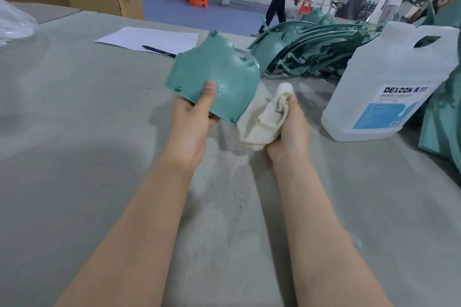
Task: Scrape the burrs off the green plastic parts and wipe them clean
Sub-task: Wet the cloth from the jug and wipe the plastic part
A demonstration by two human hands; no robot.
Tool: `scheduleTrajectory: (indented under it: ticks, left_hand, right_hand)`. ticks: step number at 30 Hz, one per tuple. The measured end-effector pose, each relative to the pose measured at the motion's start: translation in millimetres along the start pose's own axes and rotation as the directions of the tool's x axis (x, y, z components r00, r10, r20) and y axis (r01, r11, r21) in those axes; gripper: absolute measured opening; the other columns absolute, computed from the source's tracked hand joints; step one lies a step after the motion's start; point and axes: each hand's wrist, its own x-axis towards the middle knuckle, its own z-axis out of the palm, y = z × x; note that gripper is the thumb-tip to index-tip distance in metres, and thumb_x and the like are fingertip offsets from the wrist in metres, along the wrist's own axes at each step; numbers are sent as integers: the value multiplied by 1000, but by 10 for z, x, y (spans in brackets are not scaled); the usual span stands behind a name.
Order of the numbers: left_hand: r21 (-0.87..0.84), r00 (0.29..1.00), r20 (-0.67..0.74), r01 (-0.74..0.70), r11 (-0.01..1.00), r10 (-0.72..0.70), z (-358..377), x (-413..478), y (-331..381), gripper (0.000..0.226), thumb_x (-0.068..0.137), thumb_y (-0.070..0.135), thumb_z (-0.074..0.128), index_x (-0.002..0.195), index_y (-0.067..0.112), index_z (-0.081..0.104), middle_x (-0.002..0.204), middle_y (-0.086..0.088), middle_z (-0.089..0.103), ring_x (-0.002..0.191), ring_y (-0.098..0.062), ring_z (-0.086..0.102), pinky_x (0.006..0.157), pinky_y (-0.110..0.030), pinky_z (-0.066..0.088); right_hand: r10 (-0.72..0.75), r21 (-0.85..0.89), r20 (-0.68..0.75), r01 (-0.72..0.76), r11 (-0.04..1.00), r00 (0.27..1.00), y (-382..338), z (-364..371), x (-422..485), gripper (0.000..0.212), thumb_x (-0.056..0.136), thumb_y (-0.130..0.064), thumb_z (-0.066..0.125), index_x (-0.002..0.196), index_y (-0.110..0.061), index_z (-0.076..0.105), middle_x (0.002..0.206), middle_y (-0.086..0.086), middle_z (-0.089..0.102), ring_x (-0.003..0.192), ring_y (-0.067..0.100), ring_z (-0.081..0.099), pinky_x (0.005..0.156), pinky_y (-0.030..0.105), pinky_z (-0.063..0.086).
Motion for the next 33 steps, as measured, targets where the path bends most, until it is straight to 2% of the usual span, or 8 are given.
scheduleTrajectory:
  ticks: [5, 12, 15, 17, 22, 28, 31, 33]
  left_hand:
    - [13, 1000, 10, 20, 1000, -20, 37, -24, -14, 15, 99, 16, 51, 100, 17, 65, 104, -4, 73, 99, -20, 69, 87, -36, 55]
    - [74, 969, 162, 178, 981, -188, 89, -107, -9, 15, 88, 19, 67, 103, 16, 64, 99, 1, 74, 97, -16, 70, 94, -41, 52]
    - [38, 857, 427, 302, 953, -288, 15, -106, 87, 52, 77, 38, 77, 120, 14, 59, 121, -6, 67, 114, -22, 62, 99, -43, 48]
    - [18, 807, 498, 357, 934, -318, -27, -95, 148, 50, 83, 46, 68, 122, 16, 60, 123, -5, 66, 116, -21, 61, 93, -39, 52]
    - [302, 905, 289, 223, 927, -312, -30, -86, 48, 11, 94, 20, 57, 99, 21, 66, 93, 7, 75, 86, -7, 71, 73, -22, 56]
    - [340, 917, 310, 141, 930, -253, -42, -76, 26, 15, 96, 15, 53, 104, 20, 65, 95, 10, 74, 90, -7, 70, 77, -21, 56]
    - [210, 971, 156, 148, 966, -182, -106, -7, 61, 16, 97, 15, 52, 107, 18, 64, 97, 8, 74, 91, -8, 70, 75, -22, 56]
    - [210, 990, 39, 128, 969, -139, -151, 56, 48, 19, 99, 17, 50, 112, 19, 64, 103, 7, 73, 98, -10, 69, 84, -27, 54]
  right_hand:
    - [-108, -371, 243, 195, 908, 964, 275, 218, -164, 26, 100, -21, 52, 125, -23, 46, 111, -2, 64, 99, 13, 65, 88, 32, 54]
    - [-322, -494, 42, 300, 816, 946, 134, 95, -41, 19, 102, -26, 46, 105, -16, 61, 108, 7, 70, 102, 23, 66, 96, 44, 51]
    - [-405, -531, -4, 341, 776, 914, 15, -14, 13, 17, 101, -25, 48, 89, -24, 59, 91, -4, 68, 92, 17, 65, 86, 34, 53]
    - [-465, -579, 28, 394, 714, 885, -31, -77, 38, 18, 100, -28, 50, 85, -23, 60, 84, -8, 65, 82, 12, 61, 75, 28, 50]
    - [-569, -693, 195, 523, 496, 799, -9, -105, 28, 26, 97, -28, 51, 72, -24, 55, 69, -14, 59, 61, -1, 50, 57, 17, 39]
    - [-497, -535, -118, 367, 761, 860, -85, -110, 36, 26, 95, -25, 50, 70, -23, 54, 70, -8, 59, 68, 10, 56, 65, 26, 46]
    - [-520, -493, -234, 361, 791, 821, -211, -127, 0, 23, 97, -26, 50, 75, -22, 55, 75, -6, 61, 77, 15, 60, 68, 25, 48]
    - [-449, -318, -182, 379, 869, 875, -258, -71, -76, 24, 99, -37, 48, 84, -24, 62, 85, -5, 67, 88, 16, 66, 81, 28, 54]
